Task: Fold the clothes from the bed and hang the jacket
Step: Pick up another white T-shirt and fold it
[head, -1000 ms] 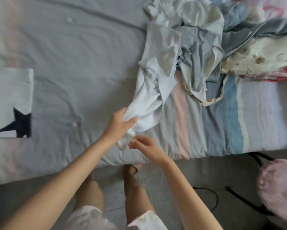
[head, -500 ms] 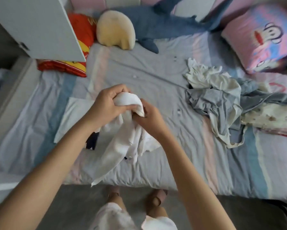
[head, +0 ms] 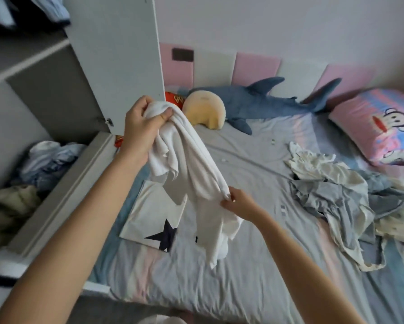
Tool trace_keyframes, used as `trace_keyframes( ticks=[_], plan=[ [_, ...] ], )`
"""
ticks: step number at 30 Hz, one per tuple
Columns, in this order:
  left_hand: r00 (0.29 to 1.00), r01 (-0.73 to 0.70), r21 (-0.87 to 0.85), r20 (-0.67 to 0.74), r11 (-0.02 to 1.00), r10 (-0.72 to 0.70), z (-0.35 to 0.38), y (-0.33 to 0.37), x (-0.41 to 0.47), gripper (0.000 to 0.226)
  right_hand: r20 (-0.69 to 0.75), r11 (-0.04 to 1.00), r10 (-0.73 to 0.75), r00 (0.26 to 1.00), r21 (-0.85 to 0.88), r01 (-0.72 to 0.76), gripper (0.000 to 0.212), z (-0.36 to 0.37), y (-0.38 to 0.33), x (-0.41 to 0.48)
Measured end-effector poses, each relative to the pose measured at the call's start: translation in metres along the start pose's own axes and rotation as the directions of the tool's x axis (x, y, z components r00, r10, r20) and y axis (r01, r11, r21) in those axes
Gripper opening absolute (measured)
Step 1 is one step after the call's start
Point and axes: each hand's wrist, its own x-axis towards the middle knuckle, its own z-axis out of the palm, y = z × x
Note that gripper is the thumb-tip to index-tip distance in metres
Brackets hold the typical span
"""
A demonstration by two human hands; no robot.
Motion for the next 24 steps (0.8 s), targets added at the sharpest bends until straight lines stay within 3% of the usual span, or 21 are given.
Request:
trace_keyframes(
  ticks=[2,5,8,11,15,18,19,21,24],
  plan=[
    [1.0,-0.017,-0.056,-0.018,0.998,0.016,0.002,0.017,0.004,0.034,-0.049,0.999,-0.033,0.998,-0.017,0.032,0.018,-0.008,-0.011,0.0],
    [0.997,-0.031,-0.131,-0.071,0.991,0.022,0.009,0.037,0.013,0.025,-0.113,0.999,0.014,0.994,0.045,-0.009,0.035,-0.038,-0.021,0.003],
    [0.985,-0.013,-0.202,-0.174,0.979,-0.023,0.011,0.044,0.021,0.017,-0.17,0.99,0.012,0.985,0.14,0.012,0.026,-0.079,-0.023,0.005],
    [0.975,-0.033,-0.235,-0.219,0.971,-0.02,0.016,0.05,0.035,0.016,-0.286,0.998,0.036,0.957,0.051,-0.022,0.03,-0.133,-0.03,-0.003],
    [0.973,-0.004,-0.185,-0.227,0.983,-0.039,0.03,0.051,0.041,0.017,-0.536,0.999,0.032,0.843,0.0,-0.038,0.035,-0.186,-0.043,-0.019],
    [0.995,0.023,-0.173,-0.093,0.985,-0.04,0.05,0.056,0.041,0.009,-0.51,0.984,0.116,0.853,0.173,-0.03,0.042,-0.215,-0.05,-0.021],
    [0.999,0.04,-0.159,0.021,0.987,-0.037,0.055,0.058,0.039,0.017,-0.457,0.95,0.146,0.877,0.313,0.005,0.04,-0.219,-0.055,-0.022],
    [0.958,0.061,-0.104,0.284,0.993,-0.029,0.072,0.068,0.025,0.028,-0.348,0.751,0.154,0.925,0.65,0.119,0.029,-0.229,-0.068,-0.028],
    [0.826,-0.115,0.269,0.561,0.956,-0.058,0.099,0.072,-0.008,0.077,-0.238,0.365,0.045,0.97,0.908,0.206,0.018,-0.239,-0.096,-0.03]
  ],
)
